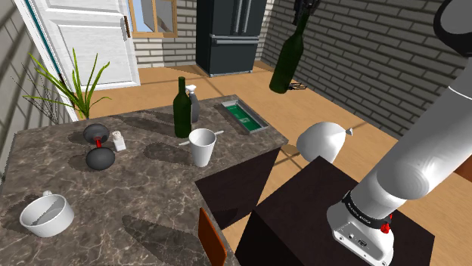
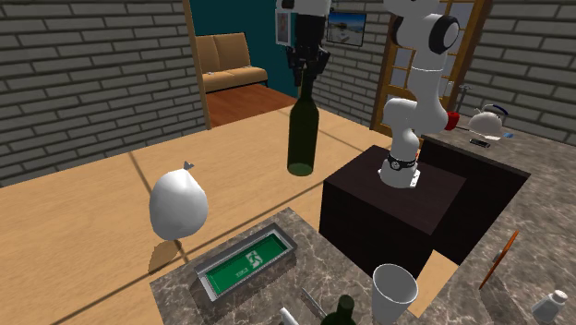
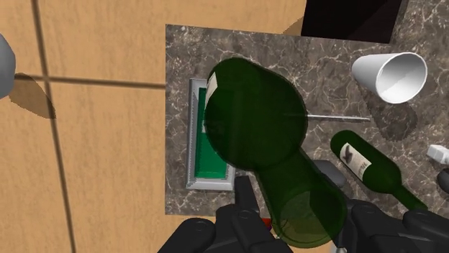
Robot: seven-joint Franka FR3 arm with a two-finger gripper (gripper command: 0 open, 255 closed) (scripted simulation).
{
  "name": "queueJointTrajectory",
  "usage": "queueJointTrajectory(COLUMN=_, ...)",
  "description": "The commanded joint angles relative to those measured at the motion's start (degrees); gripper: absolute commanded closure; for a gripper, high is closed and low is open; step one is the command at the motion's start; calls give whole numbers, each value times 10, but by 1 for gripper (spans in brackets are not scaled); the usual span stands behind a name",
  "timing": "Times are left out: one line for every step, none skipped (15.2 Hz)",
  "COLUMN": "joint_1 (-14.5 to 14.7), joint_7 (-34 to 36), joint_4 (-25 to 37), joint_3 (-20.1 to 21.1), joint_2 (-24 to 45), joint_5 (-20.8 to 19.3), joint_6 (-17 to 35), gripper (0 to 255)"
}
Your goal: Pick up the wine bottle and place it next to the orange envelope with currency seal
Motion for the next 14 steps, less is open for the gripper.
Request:
queueJointTrajectory(joint_1=-2, joint_7=-3, joint_4=34, joint_3=-2, joint_2=11, joint_5=3, joint_6=-24, gripper=255)
queueJointTrajectory(joint_1=-3, joint_7=-4, joint_4=49, joint_3=-3, joint_2=16, joint_5=5, joint_6=-34, gripper=255)
queueJointTrajectory(joint_1=-4, joint_7=-4, joint_4=65, joint_3=-4, joint_2=22, joint_5=6, joint_6=-44, gripper=255)
queueJointTrajectory(joint_1=-5, joint_7=-5, joint_4=82, joint_3=-4, joint_2=28, joint_5=8, joint_6=-54, gripper=255)
queueJointTrajectory(joint_1=-6, joint_7=-6, joint_4=99, joint_3=-5, joint_2=35, joint_5=10, joint_6=-65, gripper=255)
queueJointTrajectory(joint_1=-7, joint_7=-6, joint_4=117, joint_3=-6, joint_2=42, joint_5=12, joint_6=-76, gripper=255)
queueJointTrajectory(joint_1=-9, joint_7=-7, joint_4=136, joint_3=-7, joint_2=50, joint_5=15, joint_6=-88, gripper=255)
queueJointTrajectory(joint_1=-11, joint_7=-8, joint_4=156, joint_3=-8, joint_2=59, joint_5=17, joint_6=-100, gripper=255)
queueJointTrajectory(joint_1=-13, joint_7=-9, joint_4=178, joint_3=-9, joint_2=68, joint_5=20, joint_6=-112, gripper=255)
queueJointTrajectory(joint_1=-15, joint_7=-9, joint_4=201, joint_3=-10, joint_2=78, joint_5=24, joint_6=-126, gripper=255)
queueJointTrajectory(joint_1=-18, joint_7=-10, joint_4=225, joint_3=-11, joint_2=89, joint_5=27, joint_6=-140, gripper=255)
queueJointTrajectory(joint_1=-21, joint_7=-11, joint_4=249, joint_3=-12, joint_2=99, joint_5=31, joint_6=-153, gripper=255)
queueJointTrajectory(joint_1=-7, joint_7=4, joint_4=211, joint_3=-5, joint_2=76, joint_5=21, joint_6=-137, gripper=255)
queueJointTrajectory(joint_1=6, joint_7=18, joint_4=178, joint_3=2, joint_2=55, joint_5=13, joint_6=-124, gripper=255)
